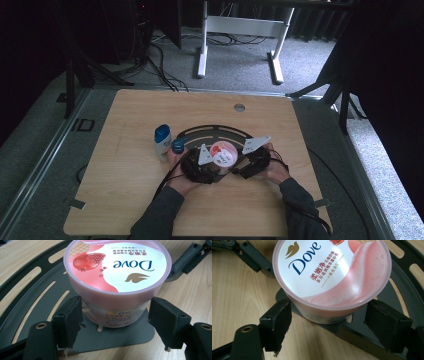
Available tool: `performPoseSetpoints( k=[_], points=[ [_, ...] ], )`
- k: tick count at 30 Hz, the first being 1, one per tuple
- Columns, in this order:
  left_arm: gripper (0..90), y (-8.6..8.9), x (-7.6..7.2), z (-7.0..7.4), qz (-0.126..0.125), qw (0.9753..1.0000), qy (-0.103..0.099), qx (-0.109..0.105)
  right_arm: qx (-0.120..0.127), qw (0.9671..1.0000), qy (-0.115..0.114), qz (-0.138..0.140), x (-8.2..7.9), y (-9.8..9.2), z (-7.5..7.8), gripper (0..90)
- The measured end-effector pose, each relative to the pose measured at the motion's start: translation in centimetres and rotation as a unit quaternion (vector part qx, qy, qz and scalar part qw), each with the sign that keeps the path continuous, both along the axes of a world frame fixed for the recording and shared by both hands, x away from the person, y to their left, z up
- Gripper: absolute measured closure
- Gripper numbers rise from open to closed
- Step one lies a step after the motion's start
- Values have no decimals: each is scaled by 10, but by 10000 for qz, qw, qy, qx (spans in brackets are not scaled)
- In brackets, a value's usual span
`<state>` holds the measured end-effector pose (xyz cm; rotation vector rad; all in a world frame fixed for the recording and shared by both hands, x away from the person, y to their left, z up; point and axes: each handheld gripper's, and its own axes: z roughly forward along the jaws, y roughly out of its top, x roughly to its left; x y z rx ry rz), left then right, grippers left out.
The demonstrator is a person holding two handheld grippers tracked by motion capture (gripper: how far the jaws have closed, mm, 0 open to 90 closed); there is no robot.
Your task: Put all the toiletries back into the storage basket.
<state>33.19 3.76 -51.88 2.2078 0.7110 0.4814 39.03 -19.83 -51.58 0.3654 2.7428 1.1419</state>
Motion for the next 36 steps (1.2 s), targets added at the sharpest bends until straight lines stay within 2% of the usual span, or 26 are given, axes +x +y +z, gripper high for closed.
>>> performPoseSetpoints(
  k=[7, 15, 36],
  points=[
    [281, -5, 4, -3, 116, 9999, 30, -40, -84, 10000, -14, -20, 5, -2, 0, 222],
    [283, -15, 7, -3, 303, 9995, -52, -71, -22, 9999, 41, -143, 12, -8, 0, 222],
    [288, -33, 20, -7, 550, 9984, -13, -130, -29, 9990, 184, -401, 25, -20, -3, 231]
  ],
)
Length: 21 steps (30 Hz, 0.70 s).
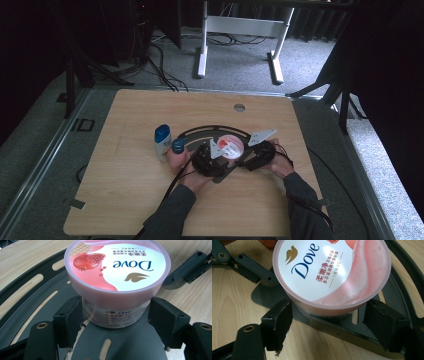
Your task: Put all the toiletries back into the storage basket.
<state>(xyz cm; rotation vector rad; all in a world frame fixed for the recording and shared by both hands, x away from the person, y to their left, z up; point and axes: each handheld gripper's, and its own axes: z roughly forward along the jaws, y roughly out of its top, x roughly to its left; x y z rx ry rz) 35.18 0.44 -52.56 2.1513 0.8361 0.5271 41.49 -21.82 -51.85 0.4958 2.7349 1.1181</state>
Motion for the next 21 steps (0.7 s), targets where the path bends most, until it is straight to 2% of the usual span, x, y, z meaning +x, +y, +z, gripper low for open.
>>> performPoseSetpoints(
  k=[21],
  points=[
    [306, -15, 21, -3, 59, 9998, 90, -165, -59, 9995, 69, -313, 15, -13, 1, 237]
  ],
)
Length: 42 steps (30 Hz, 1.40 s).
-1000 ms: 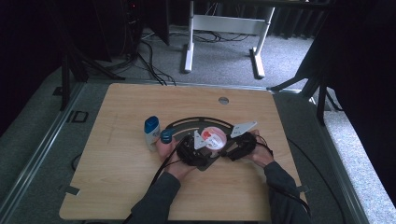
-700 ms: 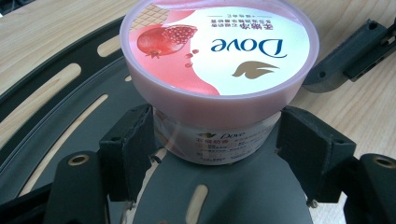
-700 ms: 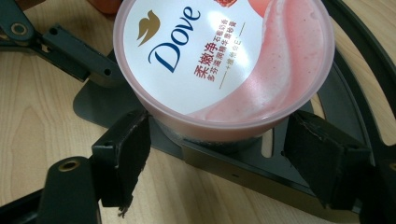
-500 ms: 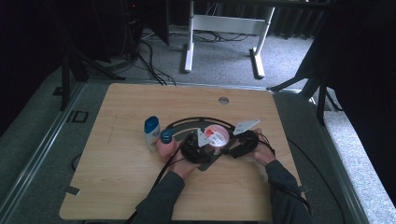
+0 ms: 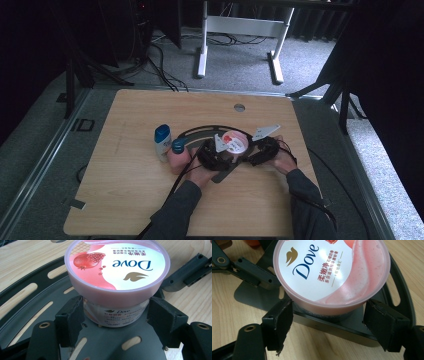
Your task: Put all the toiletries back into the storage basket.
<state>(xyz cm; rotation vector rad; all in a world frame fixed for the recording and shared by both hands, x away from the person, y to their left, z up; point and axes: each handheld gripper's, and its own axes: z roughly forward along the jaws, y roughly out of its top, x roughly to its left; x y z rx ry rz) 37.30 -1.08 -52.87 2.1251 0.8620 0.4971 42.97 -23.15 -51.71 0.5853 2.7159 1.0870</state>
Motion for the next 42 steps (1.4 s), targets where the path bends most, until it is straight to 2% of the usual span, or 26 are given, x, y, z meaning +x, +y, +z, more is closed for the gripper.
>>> performPoseSetpoints(
  k=[5, 13, 18, 21, 27, 31, 37, 42],
  points=[
    [306, -4, 5, -2, -2, 10000, 18, -97, -9, 9999, 8, -110, 3, -4, 0, 237],
    [306, -8, 11, -3, -26, 9999, -29, -115, -20, 9996, 32, -271, 6, -8, 1, 237],
    [306, -8, 14, -4, -31, 9997, 41, -219, -42, 9995, 29, -301, 7, -8, 1, 237],
    [306, -6, 17, -6, -36, 9994, 154, -302, -68, 9995, 19, -312, 7, -8, 1, 238],
    [319, -4, 17, -6, -63, 9993, 177, -321, -129, 9995, -1, -301, 7, -7, 2, 250],
    [374, -2, 15, -4, -53, 9994, 197, -290, -161, 9994, -12, -303, 6, -8, 3, 286],
    [389, -3, 5, 0, 85, 9999, -13, -139, -93, 9993, -132, -340, -1, -14, 7, 325],
    [448, 1, -3, 1, 161, 9998, -121, -76, -22, 9987, -215, -460, -5, -21, 11, 402]
  ],
)
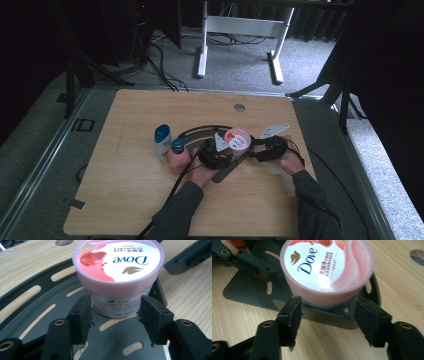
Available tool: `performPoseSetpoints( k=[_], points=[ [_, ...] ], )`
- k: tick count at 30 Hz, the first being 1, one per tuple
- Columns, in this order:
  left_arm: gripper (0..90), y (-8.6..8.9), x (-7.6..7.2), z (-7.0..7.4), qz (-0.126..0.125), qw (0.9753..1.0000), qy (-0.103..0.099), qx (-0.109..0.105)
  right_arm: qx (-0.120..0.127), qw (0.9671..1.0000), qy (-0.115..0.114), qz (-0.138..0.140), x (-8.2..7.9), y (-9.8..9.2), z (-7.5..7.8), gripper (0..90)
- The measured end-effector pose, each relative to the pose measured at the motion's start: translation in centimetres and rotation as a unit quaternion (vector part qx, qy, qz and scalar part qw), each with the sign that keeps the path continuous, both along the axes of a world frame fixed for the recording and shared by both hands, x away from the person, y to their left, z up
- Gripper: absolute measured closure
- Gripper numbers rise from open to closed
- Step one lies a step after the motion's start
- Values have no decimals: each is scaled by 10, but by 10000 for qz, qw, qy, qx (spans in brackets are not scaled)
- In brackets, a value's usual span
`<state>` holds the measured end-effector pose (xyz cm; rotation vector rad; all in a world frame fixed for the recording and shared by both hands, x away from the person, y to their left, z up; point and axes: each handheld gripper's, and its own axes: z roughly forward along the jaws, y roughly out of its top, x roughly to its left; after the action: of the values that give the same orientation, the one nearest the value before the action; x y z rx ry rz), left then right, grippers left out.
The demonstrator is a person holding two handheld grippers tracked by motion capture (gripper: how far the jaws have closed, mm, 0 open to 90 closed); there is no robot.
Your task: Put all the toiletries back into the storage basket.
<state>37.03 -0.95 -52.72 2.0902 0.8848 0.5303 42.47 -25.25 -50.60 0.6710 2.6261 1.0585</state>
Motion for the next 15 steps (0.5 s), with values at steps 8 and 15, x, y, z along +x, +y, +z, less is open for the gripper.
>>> performPoseSetpoints(
  k=[8, 15],
  points=[
    [595, 5, 1, -2, 182, 9998, 84, 47, 230, 9987, -39, -450, 3, -13, -1, 534],
    [672, 6, 4, -3, 329, 9993, 186, 31, 183, 9964, -124, -813, 6, -16, -4, 658]
  ],
)
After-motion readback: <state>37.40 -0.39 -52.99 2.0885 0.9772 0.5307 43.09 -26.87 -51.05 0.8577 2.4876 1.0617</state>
